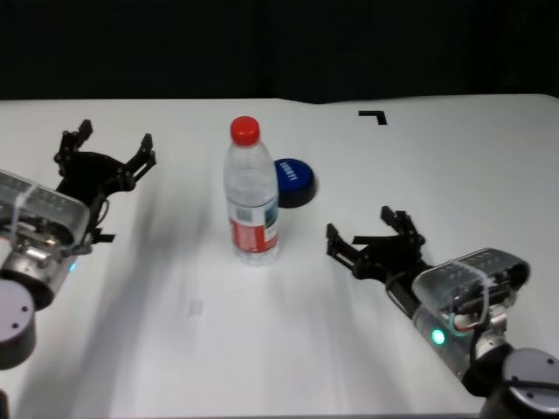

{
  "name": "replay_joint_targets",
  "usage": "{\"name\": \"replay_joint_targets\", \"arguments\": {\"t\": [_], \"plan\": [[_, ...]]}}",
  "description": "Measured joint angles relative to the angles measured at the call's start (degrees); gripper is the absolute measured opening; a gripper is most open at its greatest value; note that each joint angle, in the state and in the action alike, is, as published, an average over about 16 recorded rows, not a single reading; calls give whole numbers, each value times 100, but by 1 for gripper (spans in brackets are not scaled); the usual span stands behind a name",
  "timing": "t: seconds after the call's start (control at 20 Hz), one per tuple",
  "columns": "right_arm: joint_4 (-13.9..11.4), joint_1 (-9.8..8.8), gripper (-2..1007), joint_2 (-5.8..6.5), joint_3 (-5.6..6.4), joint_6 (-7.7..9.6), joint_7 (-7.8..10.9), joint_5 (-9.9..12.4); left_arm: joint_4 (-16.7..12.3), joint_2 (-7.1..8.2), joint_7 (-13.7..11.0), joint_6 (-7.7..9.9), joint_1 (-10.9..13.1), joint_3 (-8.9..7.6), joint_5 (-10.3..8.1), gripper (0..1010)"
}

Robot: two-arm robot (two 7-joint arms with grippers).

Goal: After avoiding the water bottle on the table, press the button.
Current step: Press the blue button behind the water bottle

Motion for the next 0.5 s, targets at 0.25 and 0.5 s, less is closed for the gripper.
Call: {"name": "replay_joint_targets", "arguments": {"t": [0.25,0.5], "plan": [[0,0,1002,0,0,0,0,0,-437,-62,97,136,360,-141,68,1003],[0,0,1003,0,0,0,0,0,-762,-157,161,238,663,-213,143,1003]]}}
